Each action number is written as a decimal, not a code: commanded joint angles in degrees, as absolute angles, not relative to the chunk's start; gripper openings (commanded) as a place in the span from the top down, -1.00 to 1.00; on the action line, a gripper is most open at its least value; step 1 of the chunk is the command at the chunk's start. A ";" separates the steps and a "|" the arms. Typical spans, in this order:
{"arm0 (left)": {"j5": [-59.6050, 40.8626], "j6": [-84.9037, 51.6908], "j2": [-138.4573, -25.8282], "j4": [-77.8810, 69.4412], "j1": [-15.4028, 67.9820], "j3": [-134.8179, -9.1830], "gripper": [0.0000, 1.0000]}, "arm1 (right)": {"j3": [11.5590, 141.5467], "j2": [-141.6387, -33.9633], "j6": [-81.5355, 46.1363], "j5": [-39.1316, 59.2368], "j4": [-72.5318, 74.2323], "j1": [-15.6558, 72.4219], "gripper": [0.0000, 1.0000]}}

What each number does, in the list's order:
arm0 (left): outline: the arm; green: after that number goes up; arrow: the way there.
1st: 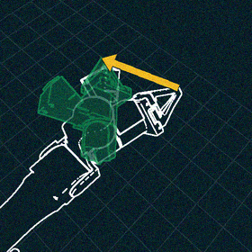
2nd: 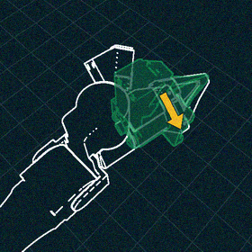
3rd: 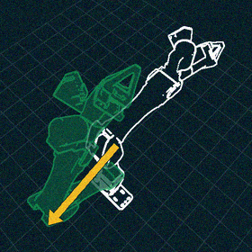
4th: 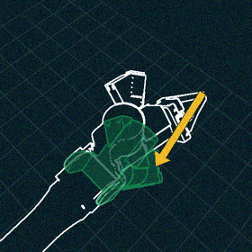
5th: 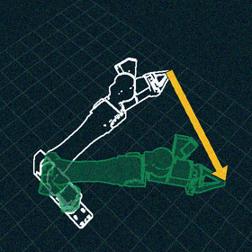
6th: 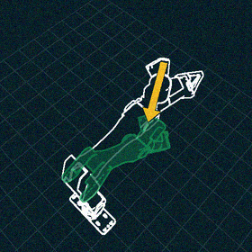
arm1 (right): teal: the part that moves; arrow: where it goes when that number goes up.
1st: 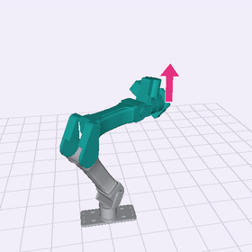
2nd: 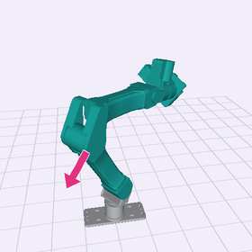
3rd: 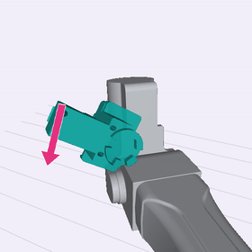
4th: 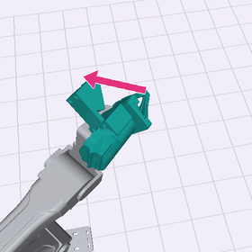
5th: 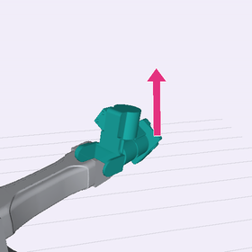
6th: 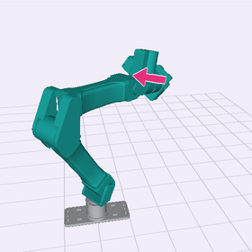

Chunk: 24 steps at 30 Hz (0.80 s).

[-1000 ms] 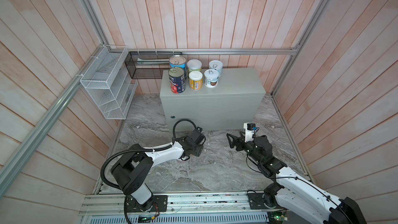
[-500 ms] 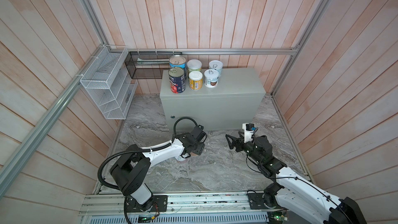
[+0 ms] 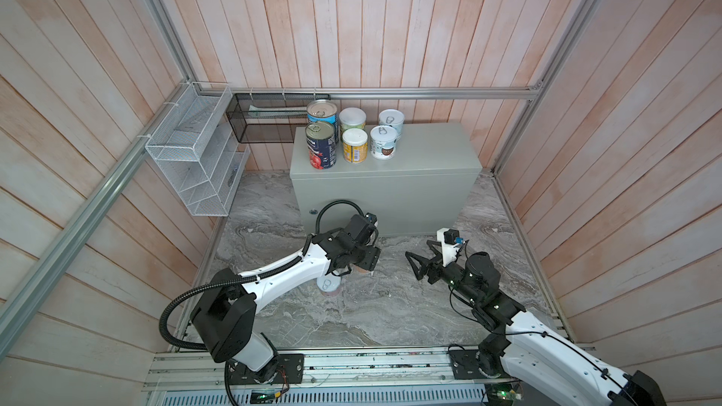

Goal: Place and organize the canned foods onto the counter
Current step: 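Close the left gripper on the orange-labelled can and lift it, then carry the can toward the right gripper while the right gripper reaches toward it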

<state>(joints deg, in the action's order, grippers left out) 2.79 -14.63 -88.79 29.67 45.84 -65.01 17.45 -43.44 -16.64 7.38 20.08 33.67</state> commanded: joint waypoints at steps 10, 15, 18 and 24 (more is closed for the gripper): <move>-5.45 -15.66 -87.56 27.90 43.95 -71.33 -0.05 | 16.26 -39.37 -14.24 7.56 17.39 34.36 -0.89; -7.64 -15.47 -88.24 28.65 43.77 -73.76 -0.05 | 15.58 -38.06 -14.50 7.98 18.64 35.18 -0.89; -9.34 -15.39 -88.59 29.12 43.73 -75.15 -0.05 | 15.27 -38.53 -14.25 8.26 20.30 36.42 -0.89; -12.46 -15.17 -90.18 31.63 43.77 -78.68 -0.04 | 15.73 -41.35 -12.18 7.80 23.54 39.21 -0.89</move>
<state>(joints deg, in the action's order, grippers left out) -9.23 -15.22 -89.65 32.08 43.99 -75.70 15.70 -40.58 -13.85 7.81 20.60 38.11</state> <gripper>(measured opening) 0.742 0.946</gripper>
